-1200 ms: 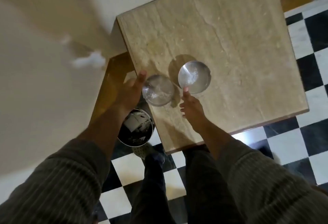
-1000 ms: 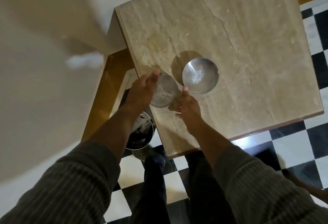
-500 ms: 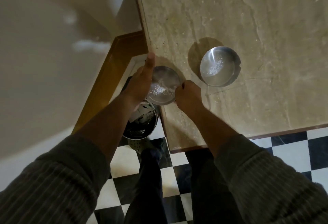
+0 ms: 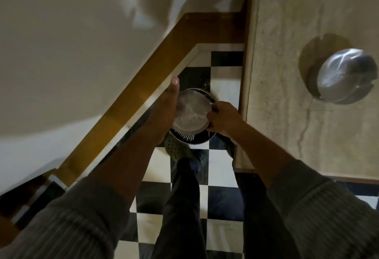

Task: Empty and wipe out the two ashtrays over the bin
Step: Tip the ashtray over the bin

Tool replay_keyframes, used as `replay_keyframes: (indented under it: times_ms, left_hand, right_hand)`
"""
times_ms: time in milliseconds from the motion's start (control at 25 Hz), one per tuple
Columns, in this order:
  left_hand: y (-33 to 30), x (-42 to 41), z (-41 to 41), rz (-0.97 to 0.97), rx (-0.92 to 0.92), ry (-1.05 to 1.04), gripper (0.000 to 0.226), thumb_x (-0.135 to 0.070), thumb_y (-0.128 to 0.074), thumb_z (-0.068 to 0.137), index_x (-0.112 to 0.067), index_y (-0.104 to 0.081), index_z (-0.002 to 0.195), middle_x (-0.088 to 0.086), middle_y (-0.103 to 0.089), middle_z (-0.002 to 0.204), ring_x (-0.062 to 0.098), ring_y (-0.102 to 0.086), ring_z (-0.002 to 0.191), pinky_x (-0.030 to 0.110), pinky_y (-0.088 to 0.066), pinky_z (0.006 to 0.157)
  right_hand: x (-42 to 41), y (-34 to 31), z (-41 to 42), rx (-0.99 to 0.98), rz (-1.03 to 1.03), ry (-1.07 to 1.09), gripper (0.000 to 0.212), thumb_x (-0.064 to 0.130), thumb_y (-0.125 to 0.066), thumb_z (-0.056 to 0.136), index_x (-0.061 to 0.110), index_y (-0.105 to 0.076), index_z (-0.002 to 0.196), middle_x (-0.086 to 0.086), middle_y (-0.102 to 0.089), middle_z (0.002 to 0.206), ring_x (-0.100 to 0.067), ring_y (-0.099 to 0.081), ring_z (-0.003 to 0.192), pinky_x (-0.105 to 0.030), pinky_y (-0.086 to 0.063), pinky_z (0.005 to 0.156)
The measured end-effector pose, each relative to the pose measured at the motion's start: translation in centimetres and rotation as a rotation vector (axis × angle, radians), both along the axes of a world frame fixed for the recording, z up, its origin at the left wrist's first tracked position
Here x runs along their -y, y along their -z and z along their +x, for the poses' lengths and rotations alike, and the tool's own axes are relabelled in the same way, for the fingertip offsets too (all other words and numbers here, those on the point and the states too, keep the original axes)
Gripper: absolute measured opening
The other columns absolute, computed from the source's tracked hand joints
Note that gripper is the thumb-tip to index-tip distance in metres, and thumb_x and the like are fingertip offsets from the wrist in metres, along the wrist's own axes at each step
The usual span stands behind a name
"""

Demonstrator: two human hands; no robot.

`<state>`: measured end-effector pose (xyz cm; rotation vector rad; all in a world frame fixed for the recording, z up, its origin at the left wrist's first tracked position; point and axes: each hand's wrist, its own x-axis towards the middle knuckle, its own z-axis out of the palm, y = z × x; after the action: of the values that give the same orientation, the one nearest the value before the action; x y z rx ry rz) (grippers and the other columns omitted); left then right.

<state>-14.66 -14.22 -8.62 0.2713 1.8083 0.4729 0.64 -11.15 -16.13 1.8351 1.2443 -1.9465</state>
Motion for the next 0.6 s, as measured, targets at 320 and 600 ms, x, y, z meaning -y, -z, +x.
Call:
replay_keyframes:
  times_ms: [320,600]
  left_hand:
    - [7.6,3.6,-6.1,-0.265,0.314,0.043,0.075,-0.070,-0.056,0.081,-0.018,-0.050,0.135,0.003,-0.054,0.135,0.028,-0.054,0.122,0.051,-0.044,0.105]
    - [10.9,0.1,-6.1,-0.369,0.556,0.595,0.056,-0.030,-0.081,0.066,-0.022,-0.062,0.118,0.009,-0.064,0.116,0.028,-0.061,0.104,0.047,-0.052,0.094]
  right_hand:
    - [2.0,1.8,-0.4,-0.126,-0.084,-0.140,0.030,0.007,-0.063,0.092,0.007,-0.056,0.121,-0.015,-0.062,0.122,-0.029,-0.064,0.109,-0.043,-0.058,0.093]
    - [0.7,1.7,1.1,-0.261,0.483,-0.696,0.044,0.009,-0.068,0.088,0.011,-0.051,0.128,-0.005,-0.049,0.119,-0.022,-0.056,0.110,-0.040,-0.054,0.096]
